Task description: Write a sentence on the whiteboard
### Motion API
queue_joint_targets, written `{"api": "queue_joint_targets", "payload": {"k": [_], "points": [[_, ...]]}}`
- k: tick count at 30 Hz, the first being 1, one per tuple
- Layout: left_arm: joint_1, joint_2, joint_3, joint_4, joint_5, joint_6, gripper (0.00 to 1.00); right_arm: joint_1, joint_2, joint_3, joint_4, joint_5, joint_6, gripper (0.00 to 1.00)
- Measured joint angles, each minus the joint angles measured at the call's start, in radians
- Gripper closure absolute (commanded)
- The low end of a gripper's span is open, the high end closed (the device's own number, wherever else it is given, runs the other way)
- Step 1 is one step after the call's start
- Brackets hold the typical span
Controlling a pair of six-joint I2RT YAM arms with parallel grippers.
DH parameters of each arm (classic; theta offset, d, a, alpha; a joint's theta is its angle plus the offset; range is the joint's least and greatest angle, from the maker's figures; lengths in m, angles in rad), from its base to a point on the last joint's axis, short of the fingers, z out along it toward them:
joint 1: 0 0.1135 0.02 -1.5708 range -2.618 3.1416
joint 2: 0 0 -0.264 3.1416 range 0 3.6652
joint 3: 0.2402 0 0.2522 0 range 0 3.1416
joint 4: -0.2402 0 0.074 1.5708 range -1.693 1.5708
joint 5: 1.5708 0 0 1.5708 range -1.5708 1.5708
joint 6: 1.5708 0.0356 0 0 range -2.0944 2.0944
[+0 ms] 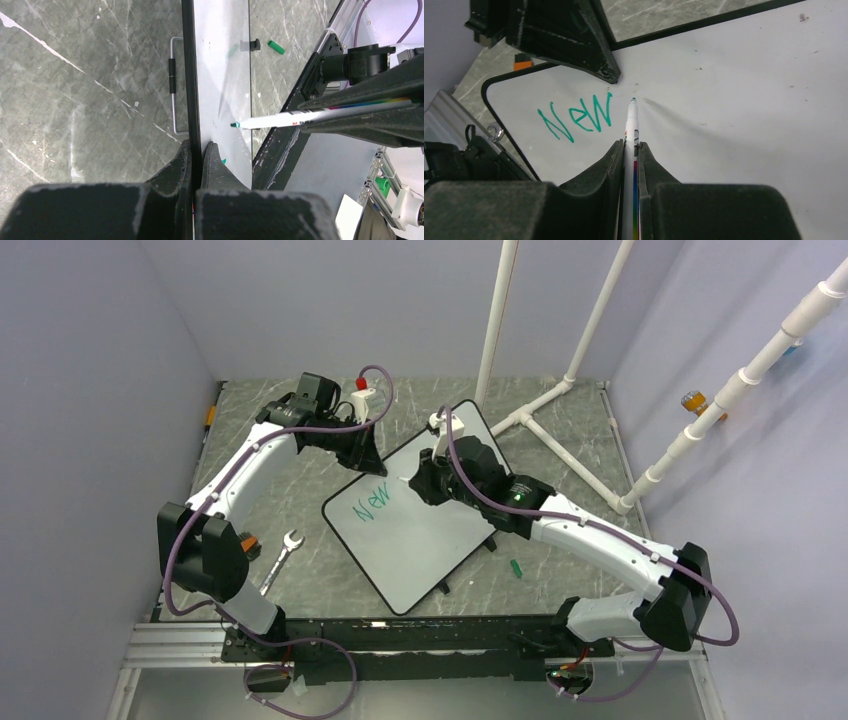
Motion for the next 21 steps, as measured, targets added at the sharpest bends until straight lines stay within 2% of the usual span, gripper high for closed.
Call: {"api": "queue_joint_targets", "payload": {"k": [21], "points": [[-0.006, -0.013, -0.007, 0.002, -0.020, 0.001, 1.00, -0.032, 0.039, 0.000, 0.032, 0.013, 0.012, 1.00]]}}
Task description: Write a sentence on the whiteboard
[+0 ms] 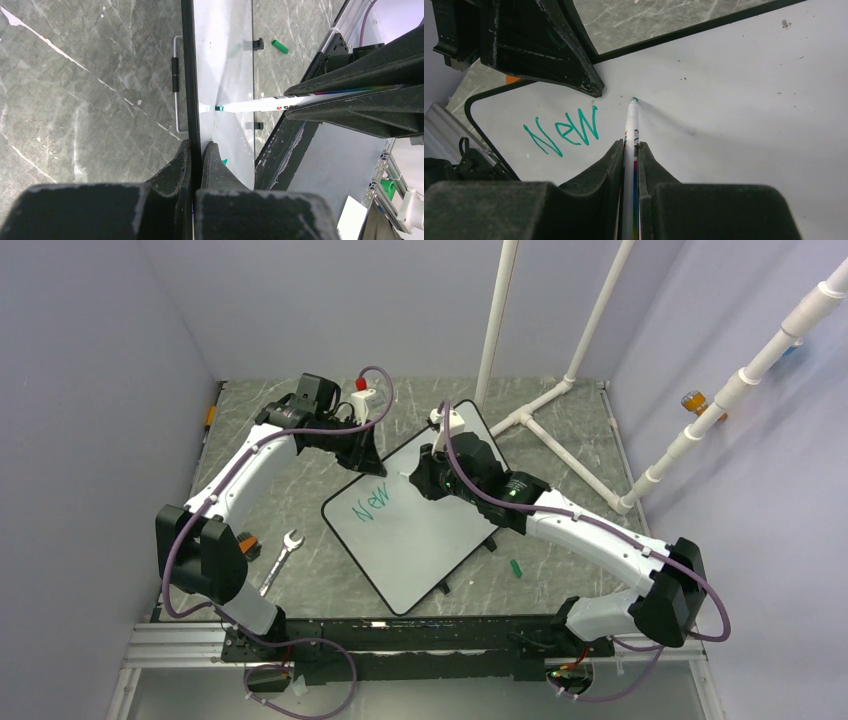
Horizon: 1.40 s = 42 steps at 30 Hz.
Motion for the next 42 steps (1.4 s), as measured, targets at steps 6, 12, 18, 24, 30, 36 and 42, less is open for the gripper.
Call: {"api": "queue_joint_targets", "payload": {"k": [6, 12, 18, 24, 30, 36, 42], "points": [[0.000, 0.000, -0.001, 0.000, -0.002, 0.000, 1.00, 0.000, -0.001, -0.008, 0.013, -0.001, 0.014, 1.00], [0.000, 0.000, -0.002, 0.000, -0.008, 0.001, 1.00, -0.001, -0.024, -0.053, 0.036, -0.006, 0.034, 1.00], [0.000, 0.000, -0.002, 0.000, -0.008, 0.002, 1.00, -0.001, -0.061, -0.110, 0.037, -0.019, 0.053, 1.00], [0.000, 0.000, -0.002, 0.000, -0.008, 0.002, 1.00, -0.001, -0.102, -0.171, 0.037, -0.026, 0.082, 1.00], [0.000, -0.003, -0.002, -0.001, -0.008, 0.003, 1.00, -0.001, -0.117, -0.189, 0.036, -0.032, 0.103, 1.00], [-0.002, -0.009, -0.004, 0.000, -0.012, 0.003, 1.00, -0.001, -0.113, -0.181, 0.035, -0.063, 0.110, 1.00], [-0.005, -0.012, -0.004, 0.000, -0.014, 0.003, 1.00, 0.000, -0.076, -0.134, 0.035, -0.097, 0.111, 1.00]]}}
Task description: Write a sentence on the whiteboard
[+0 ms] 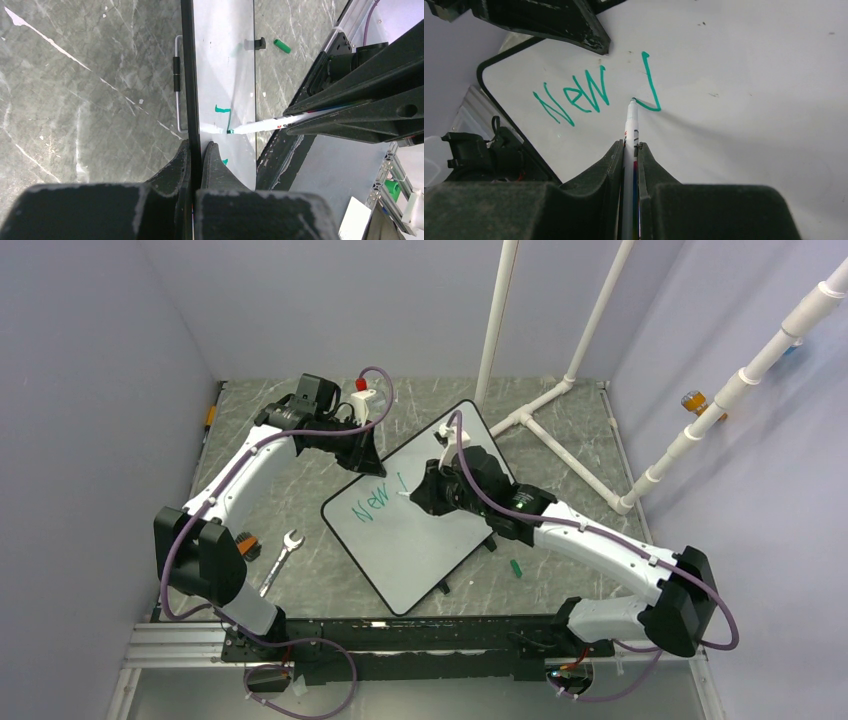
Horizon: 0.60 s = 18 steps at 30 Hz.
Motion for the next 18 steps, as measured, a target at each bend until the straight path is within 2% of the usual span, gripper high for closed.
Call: {"api": "queue_joint_targets", "payload": {"k": [18], "points": [[-0.008, -0.010, 0.000, 0.000, 0.003, 0.000, 1.00, -0.003, 0.014, 0.099, -0.008, 0.024, -0.023, 1.00]]}}
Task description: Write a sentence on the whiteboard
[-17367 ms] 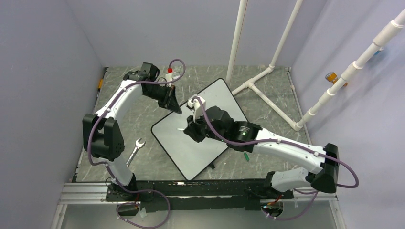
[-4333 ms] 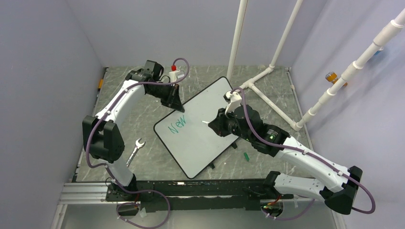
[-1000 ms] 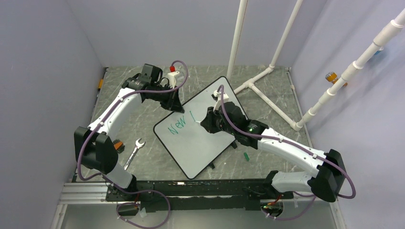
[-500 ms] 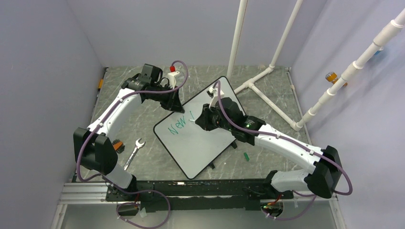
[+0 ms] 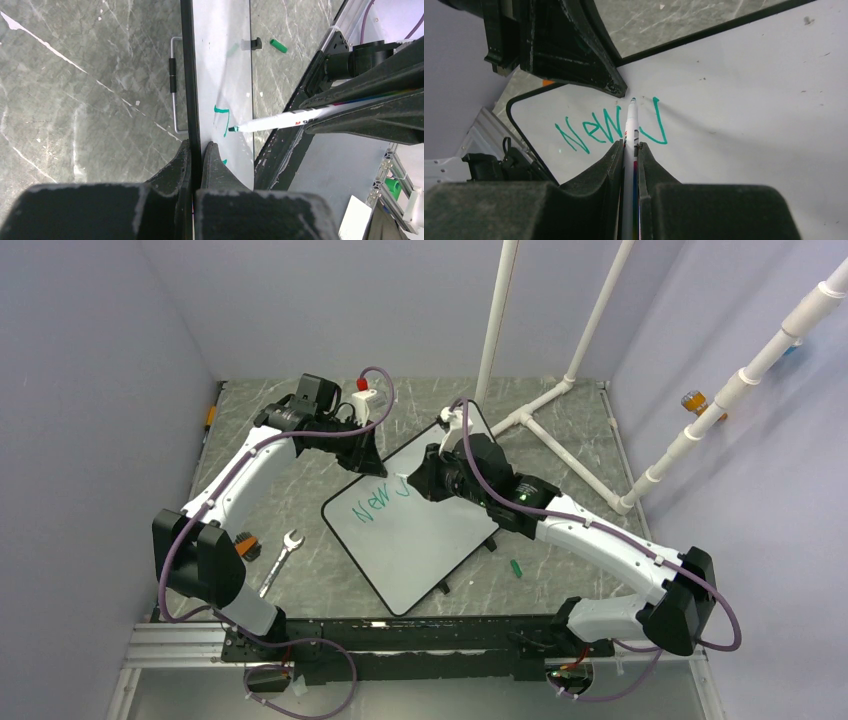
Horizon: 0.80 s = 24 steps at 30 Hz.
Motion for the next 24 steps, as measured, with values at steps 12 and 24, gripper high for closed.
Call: {"api": "queue_joint_targets", "payload": {"k": [12, 24], "points": [[0.001, 0.000, -0.003, 0.000, -0.012, 0.001, 1.00, -0.043, 0.056, 0.024, 0.024, 0.016, -0.003, 1.00], [0.000, 0.000, -0.003, 0.000, -0.013, 0.001, 1.00, -0.047, 0.044, -0.002, 0.051, 0.010, 0.005, 1.00]]}}
